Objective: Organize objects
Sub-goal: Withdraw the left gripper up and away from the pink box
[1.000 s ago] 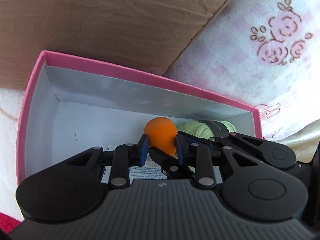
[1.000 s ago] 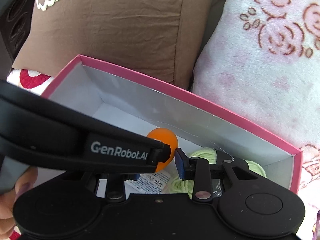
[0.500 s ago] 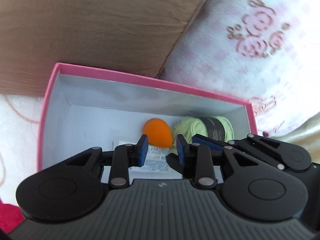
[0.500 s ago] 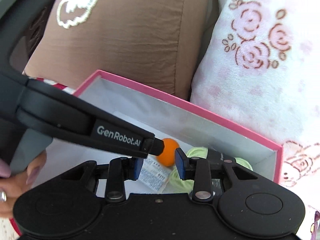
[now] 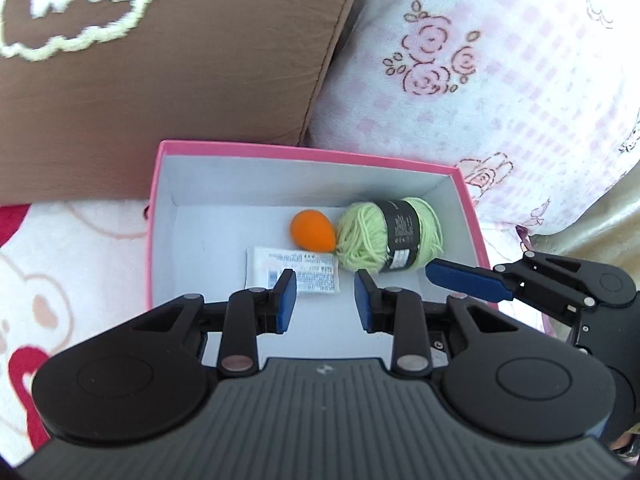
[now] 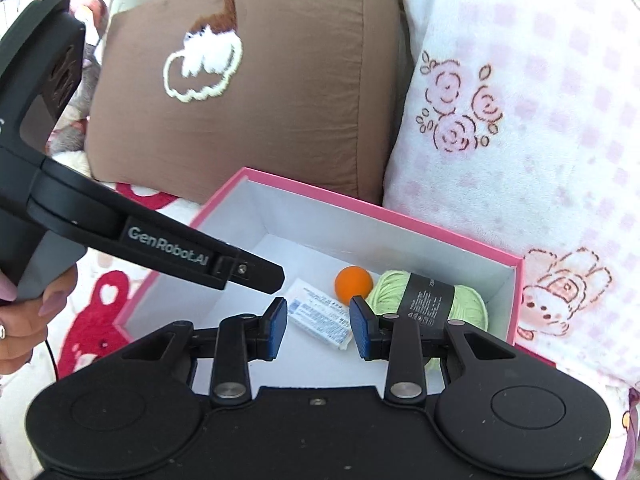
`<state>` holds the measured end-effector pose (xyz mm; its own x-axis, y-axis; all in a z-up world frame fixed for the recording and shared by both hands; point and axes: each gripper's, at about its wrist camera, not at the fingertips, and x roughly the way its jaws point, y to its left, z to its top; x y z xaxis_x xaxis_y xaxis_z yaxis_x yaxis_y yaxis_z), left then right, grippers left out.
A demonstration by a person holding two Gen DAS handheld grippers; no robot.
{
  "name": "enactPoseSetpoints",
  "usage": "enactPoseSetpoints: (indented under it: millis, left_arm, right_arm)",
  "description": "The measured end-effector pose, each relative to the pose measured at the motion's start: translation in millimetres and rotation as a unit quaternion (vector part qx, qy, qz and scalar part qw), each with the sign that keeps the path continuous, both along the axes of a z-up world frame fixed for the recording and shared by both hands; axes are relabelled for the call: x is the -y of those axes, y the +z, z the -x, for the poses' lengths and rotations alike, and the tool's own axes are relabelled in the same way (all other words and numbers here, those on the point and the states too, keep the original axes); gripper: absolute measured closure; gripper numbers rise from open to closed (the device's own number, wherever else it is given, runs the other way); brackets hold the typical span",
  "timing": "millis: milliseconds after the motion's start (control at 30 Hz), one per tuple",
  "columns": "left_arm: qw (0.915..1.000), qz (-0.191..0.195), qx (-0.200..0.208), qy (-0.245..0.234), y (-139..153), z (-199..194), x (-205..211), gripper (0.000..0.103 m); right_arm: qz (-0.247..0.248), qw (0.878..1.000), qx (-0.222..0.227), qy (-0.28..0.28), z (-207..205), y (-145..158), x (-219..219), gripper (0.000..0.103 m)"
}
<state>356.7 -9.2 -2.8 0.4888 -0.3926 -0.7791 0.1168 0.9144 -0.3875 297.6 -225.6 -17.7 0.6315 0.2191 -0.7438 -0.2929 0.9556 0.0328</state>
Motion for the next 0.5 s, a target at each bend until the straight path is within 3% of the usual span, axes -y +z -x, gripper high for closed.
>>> enactPoseSetpoints:
  millis: [500]
  left_arm:
    - [0.9982, -0.051, 0.024, -0.019, 49.4, 81.0, -8.1, 0.068]
  right_arm:
    - [-0.017, 0.999, 0.025, 0.019, 72.8, 48.2, -10.6, 0.059]
